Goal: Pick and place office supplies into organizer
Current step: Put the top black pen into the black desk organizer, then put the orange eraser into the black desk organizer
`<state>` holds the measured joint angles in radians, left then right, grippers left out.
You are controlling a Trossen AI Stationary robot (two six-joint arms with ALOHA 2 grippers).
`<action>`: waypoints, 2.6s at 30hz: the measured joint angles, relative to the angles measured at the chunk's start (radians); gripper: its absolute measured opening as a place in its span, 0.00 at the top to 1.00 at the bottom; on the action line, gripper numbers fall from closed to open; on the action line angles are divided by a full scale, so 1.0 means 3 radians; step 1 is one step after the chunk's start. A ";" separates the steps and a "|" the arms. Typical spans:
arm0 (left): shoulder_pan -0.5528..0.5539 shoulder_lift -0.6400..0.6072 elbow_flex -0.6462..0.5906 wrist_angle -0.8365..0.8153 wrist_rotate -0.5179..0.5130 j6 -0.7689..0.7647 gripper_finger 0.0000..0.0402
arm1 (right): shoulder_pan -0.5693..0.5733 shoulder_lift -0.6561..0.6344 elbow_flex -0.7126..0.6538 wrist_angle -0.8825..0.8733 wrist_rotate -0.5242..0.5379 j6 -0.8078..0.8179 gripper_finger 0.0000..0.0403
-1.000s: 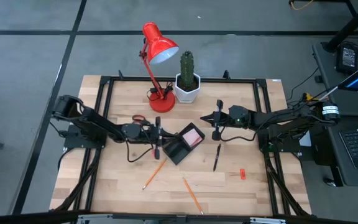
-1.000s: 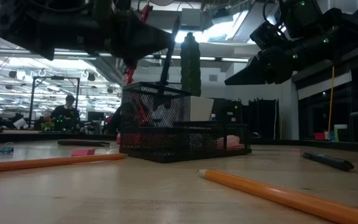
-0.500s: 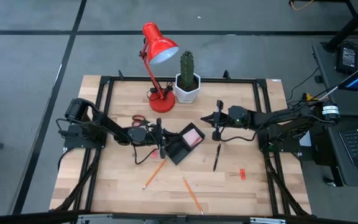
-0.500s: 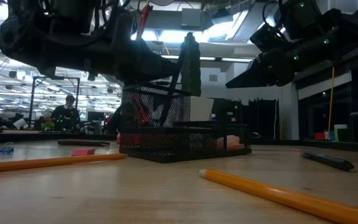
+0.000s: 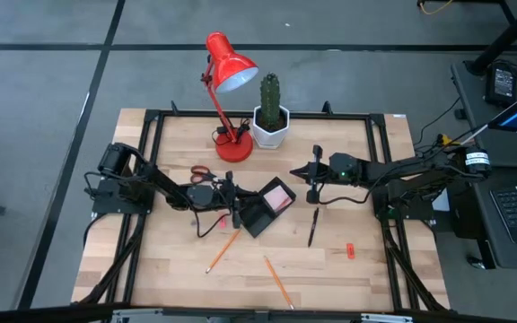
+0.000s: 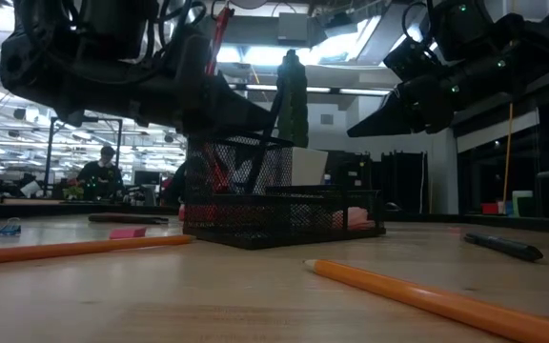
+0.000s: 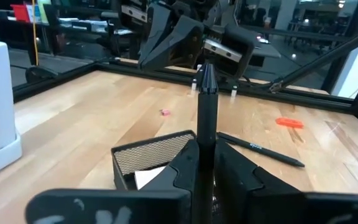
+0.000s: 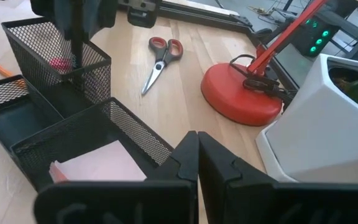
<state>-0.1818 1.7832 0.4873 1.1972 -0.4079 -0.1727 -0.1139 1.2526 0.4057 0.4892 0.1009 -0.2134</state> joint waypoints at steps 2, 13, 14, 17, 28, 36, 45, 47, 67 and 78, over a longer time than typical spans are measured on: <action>0.0000 0.0000 0.0000 -0.0015 0.0001 0.0000 0.88 | 0.0000 0.0000 0.0000 -0.0001 0.0000 0.0000 0.98; 0.0000 0.0000 0.0000 -0.0013 0.0001 0.0058 0.74 | 0.0001 0.0000 0.0000 -0.0005 -0.0001 0.0001 0.98; 0.0000 -0.0009 -0.0001 -0.0014 0.0001 0.0093 0.73 | 0.0001 0.0000 0.0000 -0.0005 -0.0001 0.0001 0.98; 0.0000 -0.0110 -0.0003 -0.0012 0.0001 0.0251 0.72 | 0.0001 0.0000 0.0000 -0.0005 -0.0001 0.0001 0.98; -0.0141 -0.0982 -0.0003 -0.0858 -0.0059 0.0768 0.77 | 0.0001 -0.0029 -0.0001 0.0002 -0.0001 0.0001 0.98; -0.0181 -0.1516 -0.0003 -0.1918 -0.0128 0.0744 0.92 | 0.0001 -0.0170 -0.0001 0.0026 -0.0001 0.0010 0.98; -0.0181 -0.1758 -0.0003 -0.2402 -0.0130 0.0862 0.99 | 0.0001 -0.0178 -0.0001 0.0010 0.0000 0.0003 0.98; -0.0181 -0.1766 -0.0003 -0.2455 -0.0132 0.0913 1.00 | 0.0001 -0.0178 -0.0001 -0.0001 0.0000 0.0003 0.98; 0.0282 -0.1765 -0.0003 -0.2586 0.0150 0.1136 1.00 | 0.0065 -0.0177 0.1247 -0.3101 0.0046 0.0943 0.98; 0.0286 -0.1786 -0.0121 -0.2587 0.0251 0.1281 1.00 | 0.1193 -0.0177 0.1288 -0.3300 0.0740 0.2324 1.00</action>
<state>-0.0959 1.2473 0.4509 0.4212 -0.3326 0.2116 0.2439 1.1995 0.7921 -0.5008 0.3229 0.4838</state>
